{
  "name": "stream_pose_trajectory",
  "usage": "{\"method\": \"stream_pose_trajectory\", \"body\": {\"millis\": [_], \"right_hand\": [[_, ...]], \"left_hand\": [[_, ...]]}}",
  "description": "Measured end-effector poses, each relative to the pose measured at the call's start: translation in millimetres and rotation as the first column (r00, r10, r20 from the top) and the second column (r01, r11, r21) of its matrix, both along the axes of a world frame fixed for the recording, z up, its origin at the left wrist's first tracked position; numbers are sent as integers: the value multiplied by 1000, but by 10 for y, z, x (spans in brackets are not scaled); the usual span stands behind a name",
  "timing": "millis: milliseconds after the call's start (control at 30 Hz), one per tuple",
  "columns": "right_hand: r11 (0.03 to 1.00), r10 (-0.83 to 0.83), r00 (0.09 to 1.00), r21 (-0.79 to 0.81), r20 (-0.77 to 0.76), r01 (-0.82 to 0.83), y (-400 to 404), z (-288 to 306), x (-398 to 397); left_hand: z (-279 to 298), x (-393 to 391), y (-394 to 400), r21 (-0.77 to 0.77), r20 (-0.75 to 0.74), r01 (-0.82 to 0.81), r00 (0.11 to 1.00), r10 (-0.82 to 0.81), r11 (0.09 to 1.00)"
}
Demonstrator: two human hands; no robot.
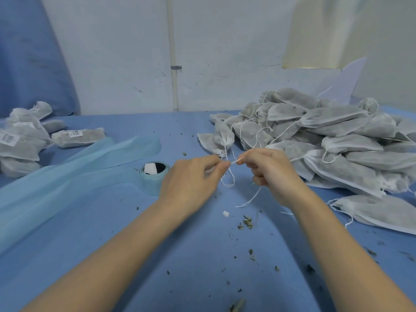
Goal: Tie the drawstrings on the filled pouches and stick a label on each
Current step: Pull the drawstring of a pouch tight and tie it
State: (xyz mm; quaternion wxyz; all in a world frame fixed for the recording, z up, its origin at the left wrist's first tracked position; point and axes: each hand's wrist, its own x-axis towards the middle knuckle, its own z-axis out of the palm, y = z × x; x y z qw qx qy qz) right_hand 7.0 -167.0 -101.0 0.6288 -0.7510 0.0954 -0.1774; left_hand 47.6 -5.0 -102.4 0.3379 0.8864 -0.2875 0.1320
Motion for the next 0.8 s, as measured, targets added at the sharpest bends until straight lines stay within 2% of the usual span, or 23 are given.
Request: {"method": "stream_pose_trajectory", "body": {"millis": [133,200,233,267,333,367,433,500,567,633,700,733,767,800], "right_hand": [[1000,-9,998,2,-60,9,3,26,-14],[988,-10,995,152,-97,24,23,50,-2],[955,17,994,295,-111,17,36,57,6],[882,62,992,470,-112,-2,56,58,16],[637,141,989,769,-52,-50,127,56,28],[507,152,988,858,4,-82,172,53,28],[326,103,986,932,129,-155,265,42,16],[258,39,974,939,224,-226,329,33,15],[278,30,961,921,277,-274,369,23,17],[395,96,952,867,289,-303,389,12,25],[647,161,963,713,218,-269,382,-6,36],[794,169,972,562,164,-232,387,-13,32],[895,166,979,398,119,-200,398,-17,26],[944,167,982,275,83,-184,408,-18,20]], "left_hand": [[-15,45,-57,-69,-33,84,996,-86,994],[-32,38,-83,-122,-89,125,987,-136,985],[-42,29,-93,-147,-114,144,980,-162,979],[-58,20,-98,-172,-127,157,975,-180,972],[-86,6,-95,-225,-96,161,978,-186,961],[-99,1,-95,-242,-47,149,985,-165,959],[-129,-28,-111,-246,68,106,993,-92,963],[-167,-87,-154,-258,176,90,983,-45,962],[-196,-128,-196,-303,234,89,972,-17,949],[-196,-131,-199,-373,215,78,977,4,924],[-203,-97,-169,-450,137,75,990,-14,890],[-209,-78,-148,-479,98,78,995,-35,874],[-208,-64,-132,-497,61,77,997,-54,864],[-203,-57,-118,-507,25,74,997,-71,859]]}}
